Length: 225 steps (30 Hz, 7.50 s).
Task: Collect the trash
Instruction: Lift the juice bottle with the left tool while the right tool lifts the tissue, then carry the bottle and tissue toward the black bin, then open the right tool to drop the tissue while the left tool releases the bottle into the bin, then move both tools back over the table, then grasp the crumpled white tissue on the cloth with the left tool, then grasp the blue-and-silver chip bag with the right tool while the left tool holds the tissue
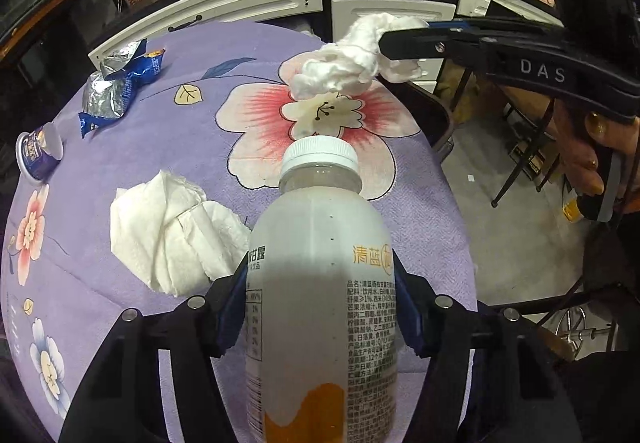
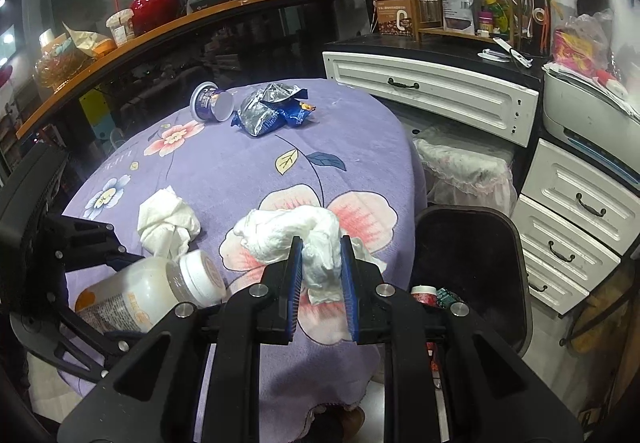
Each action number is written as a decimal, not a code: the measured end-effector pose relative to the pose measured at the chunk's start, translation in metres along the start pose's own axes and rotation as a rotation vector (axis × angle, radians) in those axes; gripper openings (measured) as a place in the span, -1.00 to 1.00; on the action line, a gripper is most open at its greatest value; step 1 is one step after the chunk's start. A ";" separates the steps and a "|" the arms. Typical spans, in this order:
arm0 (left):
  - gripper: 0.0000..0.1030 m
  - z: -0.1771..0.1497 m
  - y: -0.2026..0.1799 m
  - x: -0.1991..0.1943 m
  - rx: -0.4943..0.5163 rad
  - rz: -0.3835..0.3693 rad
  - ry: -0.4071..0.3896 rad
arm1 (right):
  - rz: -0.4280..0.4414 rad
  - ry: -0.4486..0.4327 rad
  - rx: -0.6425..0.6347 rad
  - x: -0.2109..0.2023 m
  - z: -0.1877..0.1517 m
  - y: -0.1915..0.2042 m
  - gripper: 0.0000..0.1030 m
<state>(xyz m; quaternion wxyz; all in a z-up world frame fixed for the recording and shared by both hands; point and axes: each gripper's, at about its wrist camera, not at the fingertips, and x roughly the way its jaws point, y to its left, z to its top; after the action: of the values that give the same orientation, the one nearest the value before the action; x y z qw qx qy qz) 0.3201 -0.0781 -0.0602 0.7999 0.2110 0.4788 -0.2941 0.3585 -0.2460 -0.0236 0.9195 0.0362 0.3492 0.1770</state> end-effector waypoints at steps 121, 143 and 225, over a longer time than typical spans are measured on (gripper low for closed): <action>0.19 0.166 -0.142 0.185 -0.155 0.055 -0.055 | -0.550 -0.006 0.343 -0.064 -0.153 -0.207 0.15; 0.88 0.140 -0.146 0.051 -0.070 0.138 -0.299 | -0.482 -0.103 0.387 -0.091 -0.143 -0.181 0.37; -0.68 0.002 0.140 0.016 -0.555 0.143 -0.242 | 0.120 0.056 0.173 0.213 0.164 0.028 -0.98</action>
<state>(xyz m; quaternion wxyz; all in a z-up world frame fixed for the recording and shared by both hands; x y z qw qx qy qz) 0.4213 0.0191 -0.0656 0.8967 -0.0188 0.4262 -0.1179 0.6049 -0.1361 -0.0290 0.8905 0.1313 0.3860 0.2020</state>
